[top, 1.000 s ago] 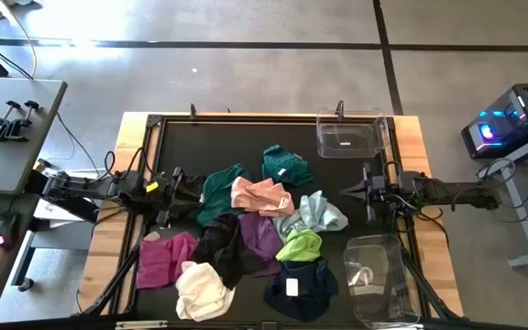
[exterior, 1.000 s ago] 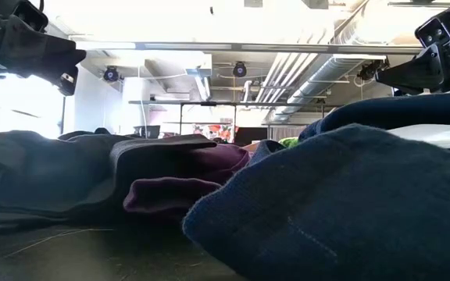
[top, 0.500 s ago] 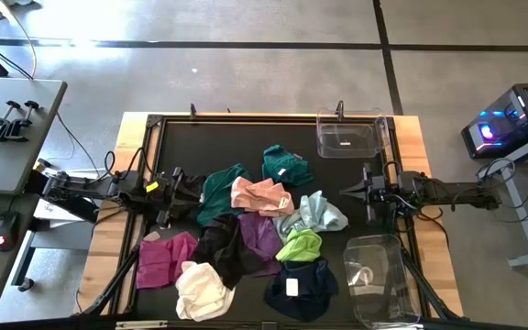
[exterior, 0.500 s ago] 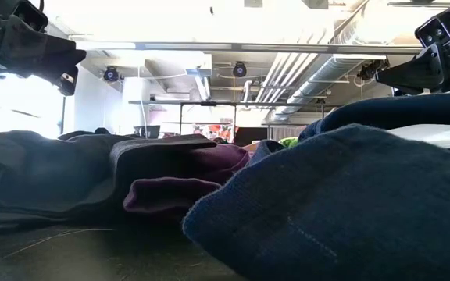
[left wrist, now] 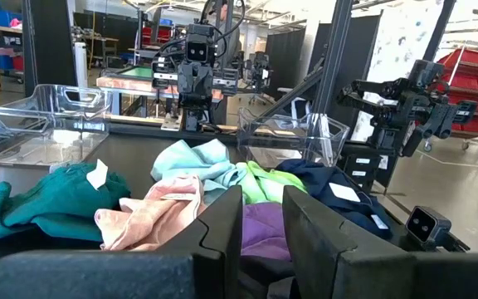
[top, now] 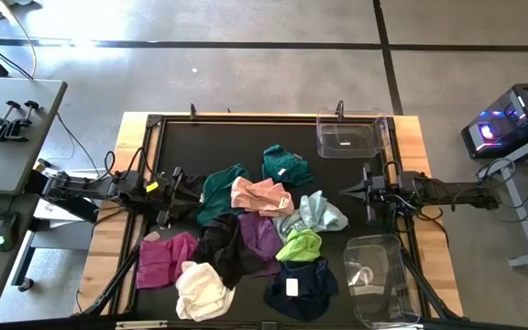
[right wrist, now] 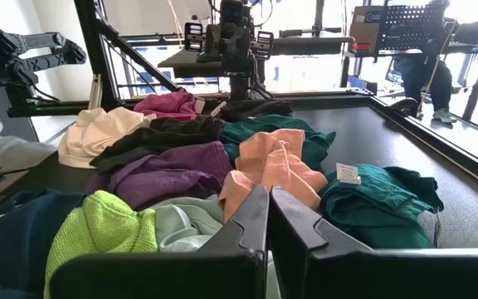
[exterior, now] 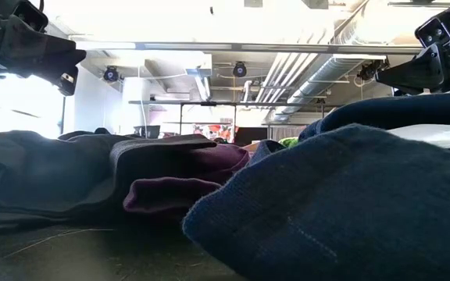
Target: Sort towels by color in basket
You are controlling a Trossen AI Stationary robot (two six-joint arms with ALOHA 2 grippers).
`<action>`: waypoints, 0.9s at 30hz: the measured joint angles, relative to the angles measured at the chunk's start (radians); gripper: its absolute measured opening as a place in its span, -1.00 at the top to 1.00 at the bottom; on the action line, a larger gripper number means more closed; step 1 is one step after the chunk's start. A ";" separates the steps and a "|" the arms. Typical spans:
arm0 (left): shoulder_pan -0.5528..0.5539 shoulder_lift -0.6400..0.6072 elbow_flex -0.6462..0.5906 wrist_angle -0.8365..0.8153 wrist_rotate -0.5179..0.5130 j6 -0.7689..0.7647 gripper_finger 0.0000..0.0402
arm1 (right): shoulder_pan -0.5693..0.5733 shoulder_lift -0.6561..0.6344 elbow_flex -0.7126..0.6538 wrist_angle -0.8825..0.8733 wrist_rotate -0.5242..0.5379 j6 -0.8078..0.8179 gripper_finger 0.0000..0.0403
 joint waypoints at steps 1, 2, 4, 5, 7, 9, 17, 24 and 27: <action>0.000 0.000 0.000 0.000 0.000 0.000 0.61 | 0.000 0.000 0.000 0.000 0.000 0.000 1.00; 0.000 0.000 0.000 0.000 0.000 0.000 0.61 | 0.000 0.000 0.000 0.000 0.000 0.000 1.00; 0.000 0.000 0.000 0.000 0.000 0.000 0.61 | 0.000 0.000 0.000 0.000 0.000 0.000 1.00; 0.000 0.000 0.000 0.000 0.000 0.000 0.61 | 0.000 0.000 0.000 0.000 0.000 0.000 1.00; 0.000 0.000 0.000 0.000 0.000 0.000 0.61 | 0.000 0.000 0.000 0.000 0.000 0.000 1.00; 0.000 0.000 0.000 0.000 0.000 0.000 0.61 | 0.000 0.000 0.000 0.000 0.000 0.000 1.00; 0.002 0.000 0.000 -0.001 -0.027 0.227 0.61 | 0.000 0.000 0.000 0.000 0.000 0.000 1.00; 0.002 0.000 0.000 -0.001 -0.028 0.279 0.61 | 0.000 0.000 0.000 0.001 0.001 -0.041 1.00; 0.002 0.000 0.000 -0.001 -0.030 0.279 0.61 | 0.000 0.000 0.000 0.011 -0.001 -0.122 1.00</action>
